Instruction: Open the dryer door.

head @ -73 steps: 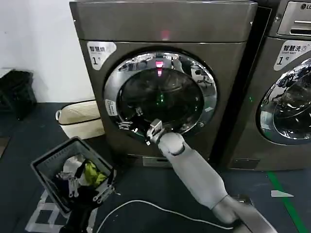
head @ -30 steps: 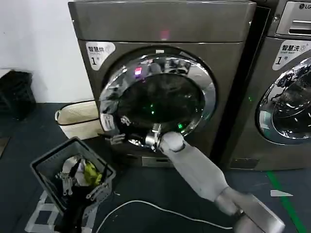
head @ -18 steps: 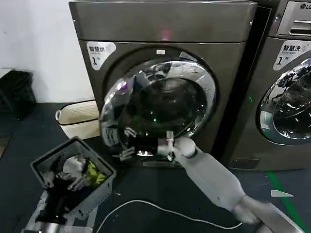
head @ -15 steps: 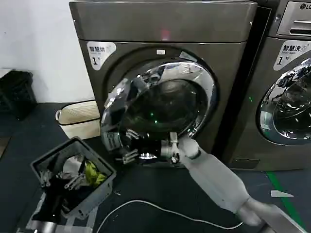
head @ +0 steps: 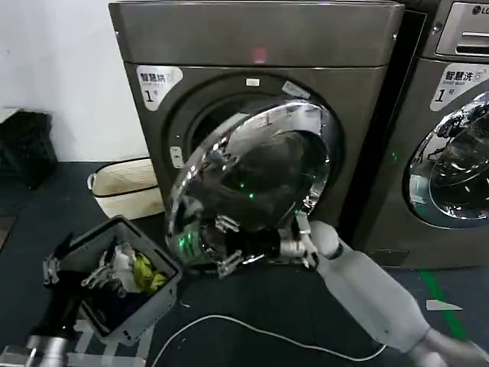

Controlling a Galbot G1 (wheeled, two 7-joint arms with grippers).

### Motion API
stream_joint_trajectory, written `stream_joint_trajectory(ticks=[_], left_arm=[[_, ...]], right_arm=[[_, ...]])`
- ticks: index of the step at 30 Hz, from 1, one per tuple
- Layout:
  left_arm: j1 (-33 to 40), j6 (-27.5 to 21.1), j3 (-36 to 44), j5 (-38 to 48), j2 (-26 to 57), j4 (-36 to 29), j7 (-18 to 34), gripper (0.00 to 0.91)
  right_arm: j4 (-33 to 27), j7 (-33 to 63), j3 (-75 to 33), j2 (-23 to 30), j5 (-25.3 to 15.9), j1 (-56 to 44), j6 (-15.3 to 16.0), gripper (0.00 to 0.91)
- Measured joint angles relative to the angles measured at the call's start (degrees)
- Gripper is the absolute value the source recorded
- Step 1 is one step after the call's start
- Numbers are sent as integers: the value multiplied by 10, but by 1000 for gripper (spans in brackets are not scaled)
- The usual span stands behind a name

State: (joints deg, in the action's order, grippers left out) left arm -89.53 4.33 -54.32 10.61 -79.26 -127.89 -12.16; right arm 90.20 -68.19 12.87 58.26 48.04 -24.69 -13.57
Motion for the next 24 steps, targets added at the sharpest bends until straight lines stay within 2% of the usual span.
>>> stream_joint_trajectory(ticks=[14,24], left_arm=[[55,12,55,-15,64,48,-13,907],[88,25,145,-53,102,78,-33,907]], right_arm=[[98,15,-119,-96,14,-127,-14,907],[151,35,-290,-139,13,-282,-41,907]])
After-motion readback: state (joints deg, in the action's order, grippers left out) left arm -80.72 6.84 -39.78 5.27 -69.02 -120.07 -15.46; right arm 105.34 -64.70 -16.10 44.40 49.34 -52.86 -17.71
